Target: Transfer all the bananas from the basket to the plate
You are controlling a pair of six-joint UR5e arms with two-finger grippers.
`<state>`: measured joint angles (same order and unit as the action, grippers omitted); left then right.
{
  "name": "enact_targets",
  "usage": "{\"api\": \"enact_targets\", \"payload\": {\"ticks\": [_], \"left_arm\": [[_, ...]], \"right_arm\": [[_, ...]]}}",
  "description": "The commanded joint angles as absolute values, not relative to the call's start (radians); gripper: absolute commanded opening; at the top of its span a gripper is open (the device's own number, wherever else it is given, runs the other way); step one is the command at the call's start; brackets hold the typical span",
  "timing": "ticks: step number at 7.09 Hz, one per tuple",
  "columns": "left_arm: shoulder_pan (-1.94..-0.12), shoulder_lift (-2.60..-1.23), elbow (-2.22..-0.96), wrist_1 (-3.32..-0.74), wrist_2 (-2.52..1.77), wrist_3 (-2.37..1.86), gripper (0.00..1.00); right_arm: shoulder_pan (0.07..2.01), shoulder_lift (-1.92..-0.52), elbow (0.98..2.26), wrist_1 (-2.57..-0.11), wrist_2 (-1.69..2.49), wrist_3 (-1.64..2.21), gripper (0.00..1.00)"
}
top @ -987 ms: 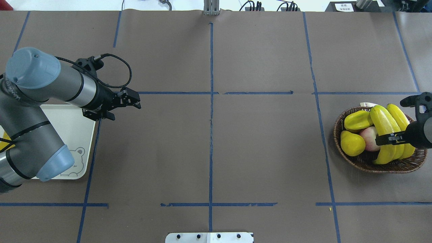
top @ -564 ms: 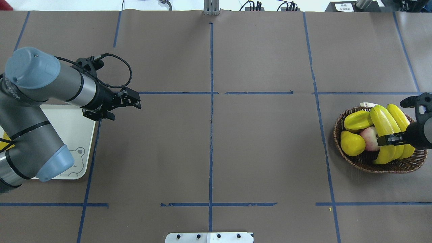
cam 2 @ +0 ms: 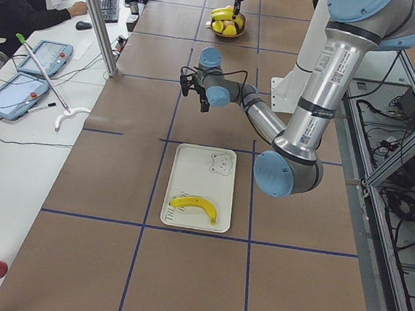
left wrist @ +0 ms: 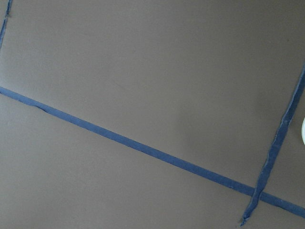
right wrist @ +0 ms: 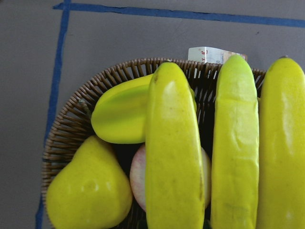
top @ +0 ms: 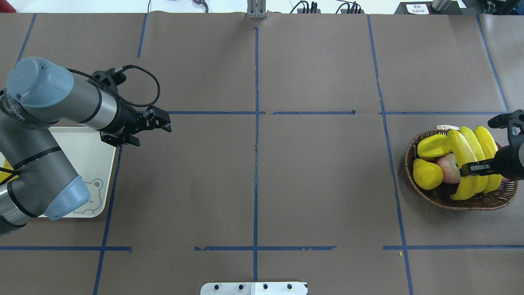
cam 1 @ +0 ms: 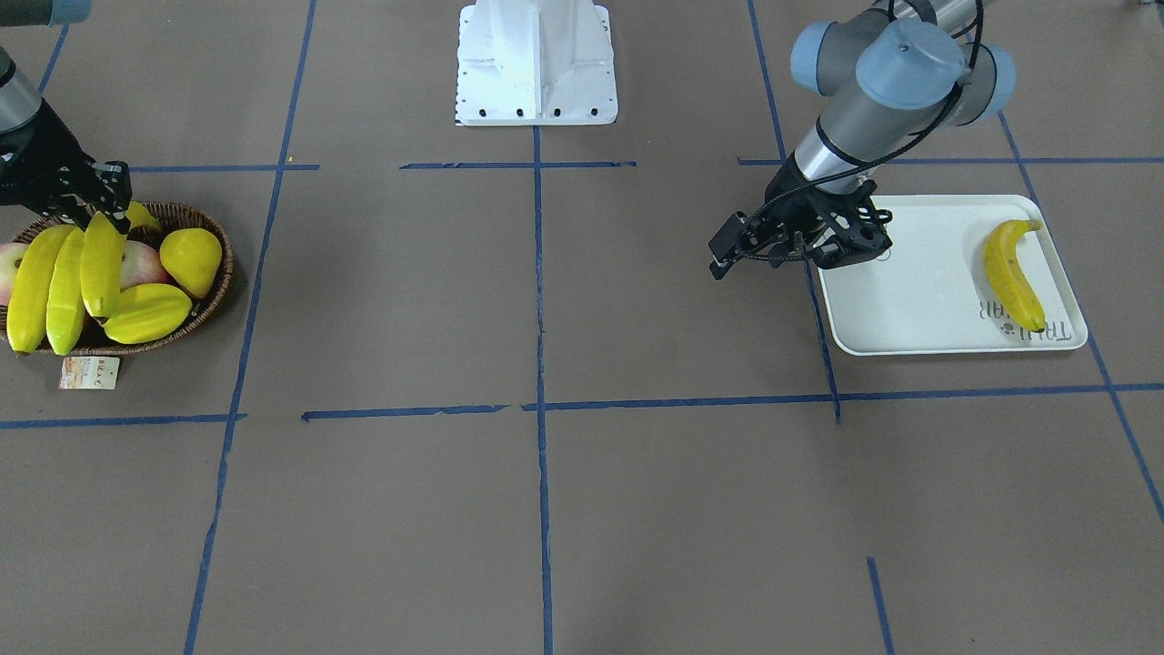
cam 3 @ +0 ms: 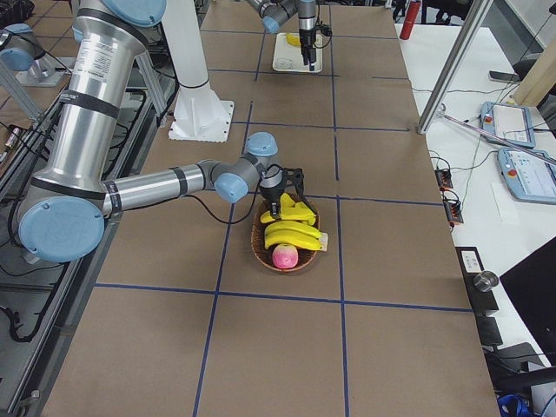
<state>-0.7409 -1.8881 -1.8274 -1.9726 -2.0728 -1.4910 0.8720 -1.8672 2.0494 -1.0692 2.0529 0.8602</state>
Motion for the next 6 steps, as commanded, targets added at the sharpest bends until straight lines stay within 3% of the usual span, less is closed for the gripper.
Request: {"api": "enact_targets", "payload": {"ticks": [1,3,6], "left_arm": [[-0.741,-1.888,-1.828,-1.973,-2.072,-1.491,0.99],[-0.741,-1.891,-1.838,-1.973,-2.072,-1.493,0.99],[-0.729,-1.985,-1.829,-2.059,-2.074,-1.582,0.99]], "right_arm": [[1.024,-1.861,2.101,-1.069,2.271,0.854,0.0],[1.075,-1.739,2.108,-1.069,2.438,0.851,0.0],[0.918,-1.418,2.022,-1.054,2.389,1.053,0.01]]}}
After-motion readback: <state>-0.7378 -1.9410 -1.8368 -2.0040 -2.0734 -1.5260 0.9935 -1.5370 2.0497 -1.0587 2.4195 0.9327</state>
